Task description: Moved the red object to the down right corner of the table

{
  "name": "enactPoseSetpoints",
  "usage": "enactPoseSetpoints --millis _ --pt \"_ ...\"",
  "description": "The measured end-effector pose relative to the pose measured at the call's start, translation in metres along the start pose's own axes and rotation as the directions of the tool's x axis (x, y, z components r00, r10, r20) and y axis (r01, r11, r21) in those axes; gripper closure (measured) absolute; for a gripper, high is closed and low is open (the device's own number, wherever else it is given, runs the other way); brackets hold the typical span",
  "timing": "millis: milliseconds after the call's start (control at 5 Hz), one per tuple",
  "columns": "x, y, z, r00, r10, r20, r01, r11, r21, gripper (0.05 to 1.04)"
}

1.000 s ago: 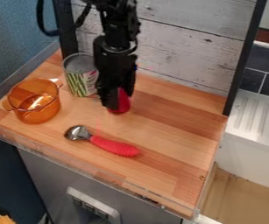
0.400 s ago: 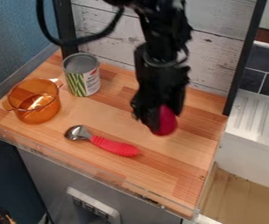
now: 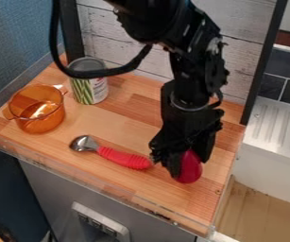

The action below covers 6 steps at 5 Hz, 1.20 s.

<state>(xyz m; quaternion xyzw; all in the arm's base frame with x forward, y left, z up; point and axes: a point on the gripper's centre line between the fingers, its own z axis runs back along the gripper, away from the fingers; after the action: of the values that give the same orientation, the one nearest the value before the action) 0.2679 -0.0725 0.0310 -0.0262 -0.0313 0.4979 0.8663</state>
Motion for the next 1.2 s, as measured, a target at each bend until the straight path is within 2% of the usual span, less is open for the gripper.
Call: enactPoseSetpoints --millis 200,600,800,1000,1200 --pt "-0.008 0.008 -0.007 1.000 -0.026 0.012 0.026 0.999 0.023 0.376" --pt "0.002 0.018 -0.023 0.999 -0.006 0.032 0.003 0.997 0.078 0.376" --pt "0.005 0.014 -0.024 0.999 -0.008 0.038 0.007 0.999 0.041 0.376" --pt "0.006 0.017 -0.031 0.999 -0.007 0.035 0.004 0.998 0.068 0.337" --pt "0.008 0.017 -0.030 0.999 0.004 0.042 -0.008 0.997 0.083 0.093"
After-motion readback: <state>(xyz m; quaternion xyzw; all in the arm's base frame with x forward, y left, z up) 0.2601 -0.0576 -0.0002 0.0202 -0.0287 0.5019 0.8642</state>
